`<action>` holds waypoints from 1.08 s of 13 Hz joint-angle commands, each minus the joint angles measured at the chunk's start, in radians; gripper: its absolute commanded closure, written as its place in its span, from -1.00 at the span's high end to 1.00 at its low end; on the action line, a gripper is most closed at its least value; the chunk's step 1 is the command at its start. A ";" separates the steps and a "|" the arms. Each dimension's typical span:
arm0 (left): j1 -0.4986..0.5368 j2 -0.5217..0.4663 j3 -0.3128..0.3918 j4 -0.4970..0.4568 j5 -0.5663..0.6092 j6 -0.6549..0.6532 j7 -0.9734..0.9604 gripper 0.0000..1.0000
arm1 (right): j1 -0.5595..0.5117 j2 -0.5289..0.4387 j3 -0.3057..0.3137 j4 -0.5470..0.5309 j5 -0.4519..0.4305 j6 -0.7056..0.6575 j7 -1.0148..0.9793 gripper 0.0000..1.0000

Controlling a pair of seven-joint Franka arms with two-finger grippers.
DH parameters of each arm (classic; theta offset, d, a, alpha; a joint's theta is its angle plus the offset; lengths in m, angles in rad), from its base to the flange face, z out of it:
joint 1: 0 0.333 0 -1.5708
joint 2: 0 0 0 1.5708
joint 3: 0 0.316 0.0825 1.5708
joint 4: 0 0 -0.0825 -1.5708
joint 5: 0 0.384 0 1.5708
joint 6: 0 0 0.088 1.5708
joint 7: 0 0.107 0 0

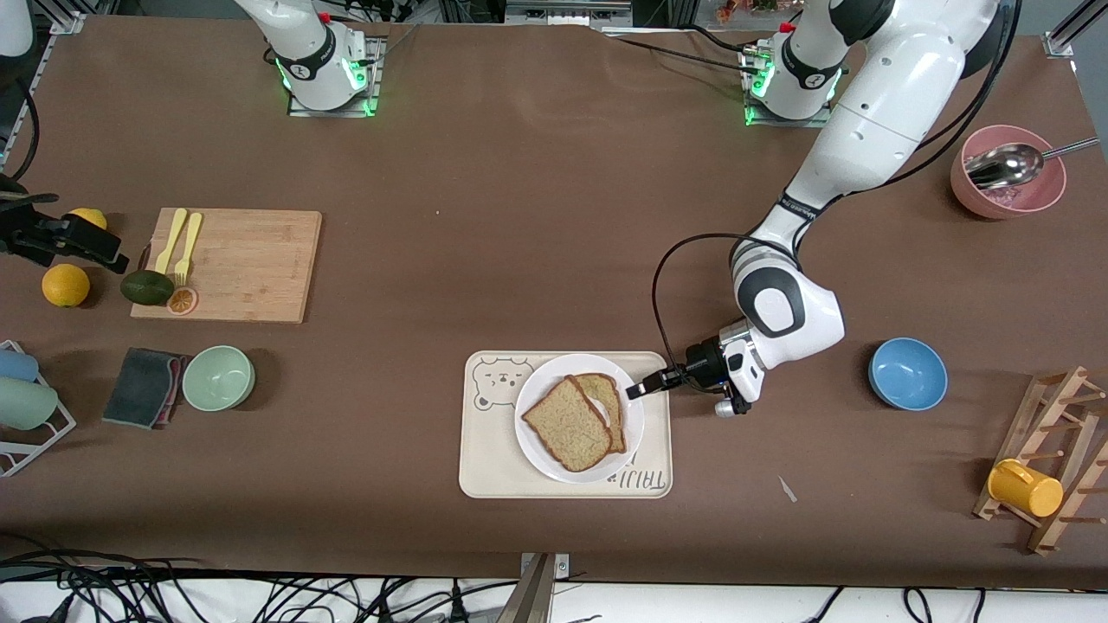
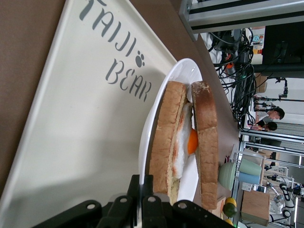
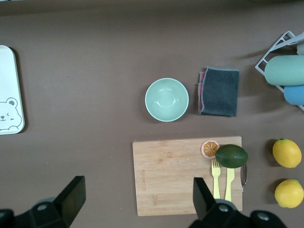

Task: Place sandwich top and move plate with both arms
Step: 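Slide the white plate with the left gripper onto the Taiji Bear tray, then open the left gripper and draw it back from the plate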

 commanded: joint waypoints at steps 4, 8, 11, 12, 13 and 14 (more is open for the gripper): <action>-0.016 0.022 0.007 0.043 0.037 0.010 0.004 0.69 | 0.003 -0.070 0.000 0.012 0.016 -0.099 -0.048 1.00; -0.004 0.002 0.007 0.007 0.055 0.010 -0.001 1.00 | 0.013 -0.070 0.009 0.013 0.007 -0.091 -0.039 1.00; -0.001 -0.060 0.007 -0.070 0.098 0.007 -0.008 1.00 | 0.017 -0.053 0.022 0.034 0.005 -0.088 -0.040 1.00; -0.001 -0.100 0.007 -0.125 0.117 0.007 -0.008 1.00 | 0.017 -0.046 0.023 0.063 0.005 -0.097 -0.040 1.00; -0.001 -0.141 0.007 -0.171 0.121 0.007 -0.008 1.00 | 0.017 -0.043 0.023 0.065 0.007 -0.098 -0.040 1.00; -0.001 -0.178 0.007 -0.224 0.121 0.007 -0.008 1.00 | 0.015 -0.041 0.022 0.065 0.011 -0.093 -0.040 1.00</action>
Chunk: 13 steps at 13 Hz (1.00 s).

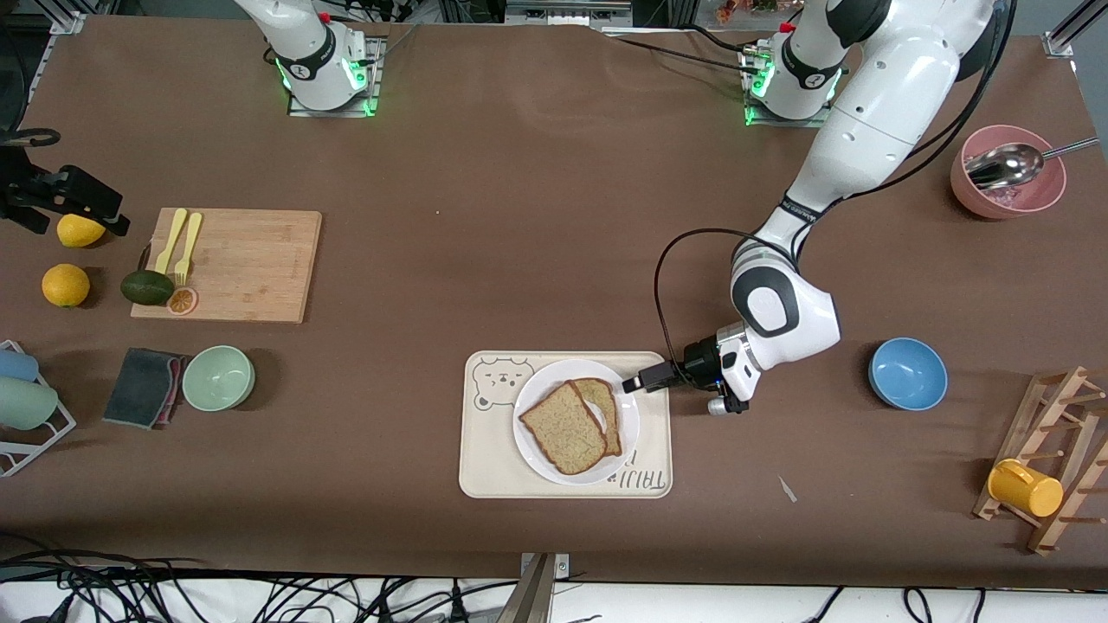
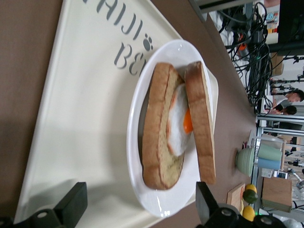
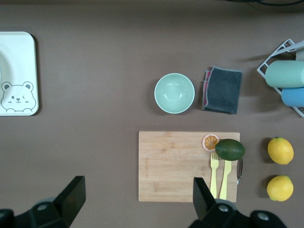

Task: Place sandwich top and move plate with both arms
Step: 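Open the left gripper and draw it back from the plate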

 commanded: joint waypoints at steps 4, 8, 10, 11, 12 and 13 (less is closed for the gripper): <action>0.014 -0.285 0.005 -0.359 0.028 0.008 -0.011 1.00 | -0.003 0.045 -0.001 0.051 0.003 -0.018 -0.015 1.00; 0.085 -0.500 0.007 -0.583 0.047 0.006 -0.011 1.00 | -0.003 0.059 -0.001 0.055 0.003 0.001 -0.012 1.00; 0.129 -0.567 0.007 -0.646 0.071 0.006 -0.011 1.00 | -0.001 0.061 0.000 0.055 0.004 0.008 -0.009 1.00; 0.148 -0.580 0.008 -0.659 0.106 0.006 -0.008 1.00 | 0.000 0.059 0.000 0.055 0.003 0.001 -0.007 1.00; 0.175 -0.580 0.008 -0.657 0.201 0.006 -0.008 1.00 | 0.000 0.055 0.000 0.052 -0.002 -0.002 0.008 1.00; 0.195 -0.578 0.016 -0.654 0.305 0.005 -0.008 1.00 | -0.001 0.052 -0.001 0.045 -0.002 -0.004 0.031 1.00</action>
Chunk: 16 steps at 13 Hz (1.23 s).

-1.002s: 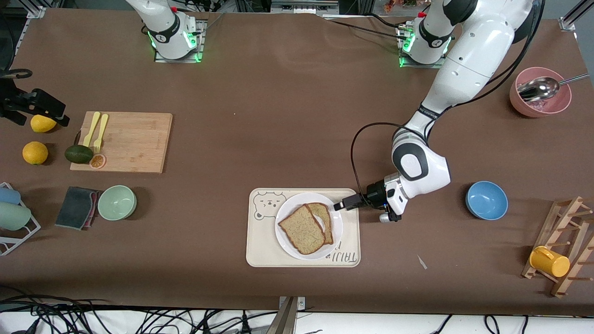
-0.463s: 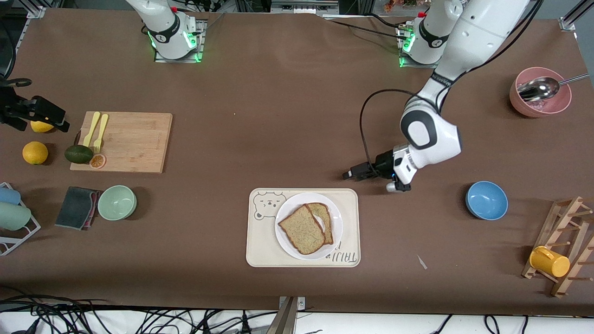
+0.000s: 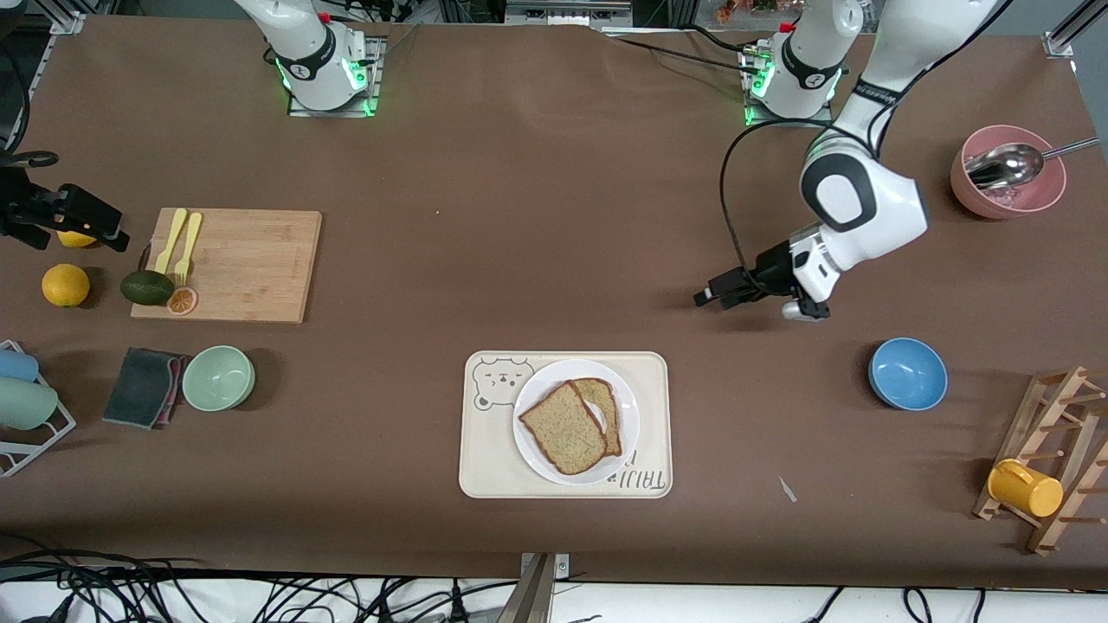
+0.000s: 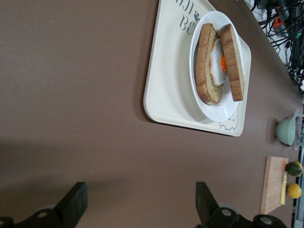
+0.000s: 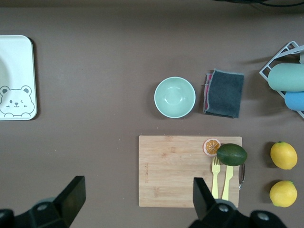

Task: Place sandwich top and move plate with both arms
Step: 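Open the left gripper and draw it back from the plate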

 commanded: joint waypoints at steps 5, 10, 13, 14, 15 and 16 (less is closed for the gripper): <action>0.041 -0.097 0.190 0.049 0.491 -0.284 -0.079 1.00 | -0.003 0.000 0.002 0.020 0.004 -0.018 0.090 1.00; 0.041 -0.146 0.239 0.241 0.952 -0.502 -0.581 1.00 | 0.000 -0.018 0.004 0.006 0.004 -0.014 0.127 1.00; 0.041 -0.180 0.235 0.310 1.037 -0.561 -0.740 1.00 | 0.001 -0.014 0.010 0.005 0.000 -0.015 0.135 1.00; 0.041 -0.186 0.233 0.318 1.039 -0.573 -0.781 1.00 | 0.015 -0.014 0.011 0.005 -0.002 -0.017 0.136 1.00; 0.040 -0.204 0.230 0.317 1.066 -0.575 -0.824 1.00 | 0.026 -0.011 0.011 0.017 -0.002 -0.012 0.133 1.00; 0.035 -0.222 0.212 0.317 1.139 -0.596 -0.872 1.00 | 0.026 -0.001 0.011 0.028 0.000 -0.006 0.126 1.00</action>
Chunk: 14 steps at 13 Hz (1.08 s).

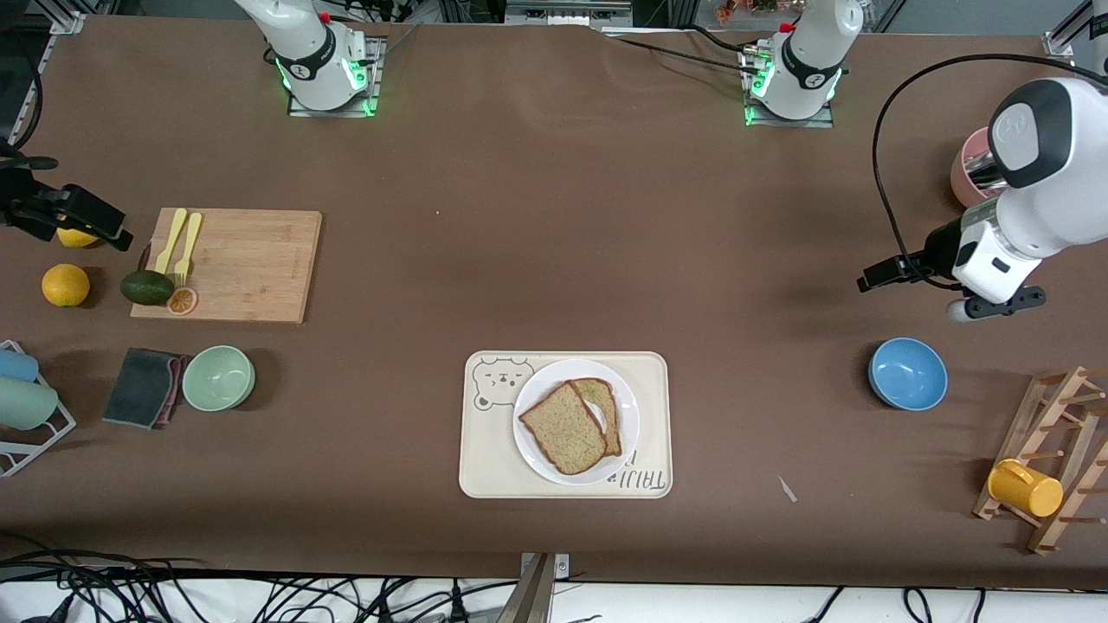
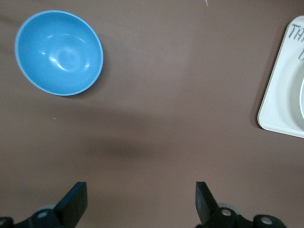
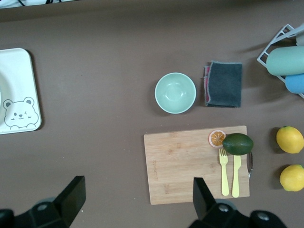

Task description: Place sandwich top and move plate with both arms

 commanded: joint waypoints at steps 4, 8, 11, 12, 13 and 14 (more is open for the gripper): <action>-0.006 -0.101 -0.073 0.003 0.234 -0.081 -0.171 1.00 | 0.019 0.019 0.011 0.035 0.001 -0.010 0.007 1.00; -0.003 -0.161 -0.073 0.001 0.234 -0.104 -0.158 1.00 | 0.029 0.014 0.018 0.035 -0.003 -0.001 0.056 1.00; 0.001 -0.160 -0.074 0.047 0.227 -0.106 -0.160 1.00 | 0.054 0.008 0.012 0.037 -0.006 -0.010 0.044 0.99; 0.001 -0.160 -0.067 0.058 0.199 -0.106 -0.158 1.00 | 0.089 0.008 -0.020 0.035 -0.007 -0.011 0.049 0.99; 0.001 -0.161 -0.057 0.073 0.172 -0.106 -0.155 1.00 | 0.118 0.010 -0.064 0.035 -0.007 -0.012 0.044 0.99; 0.001 -0.158 -0.051 0.089 0.165 -0.112 -0.151 1.00 | 0.118 0.010 -0.068 0.031 -0.007 -0.013 0.042 0.99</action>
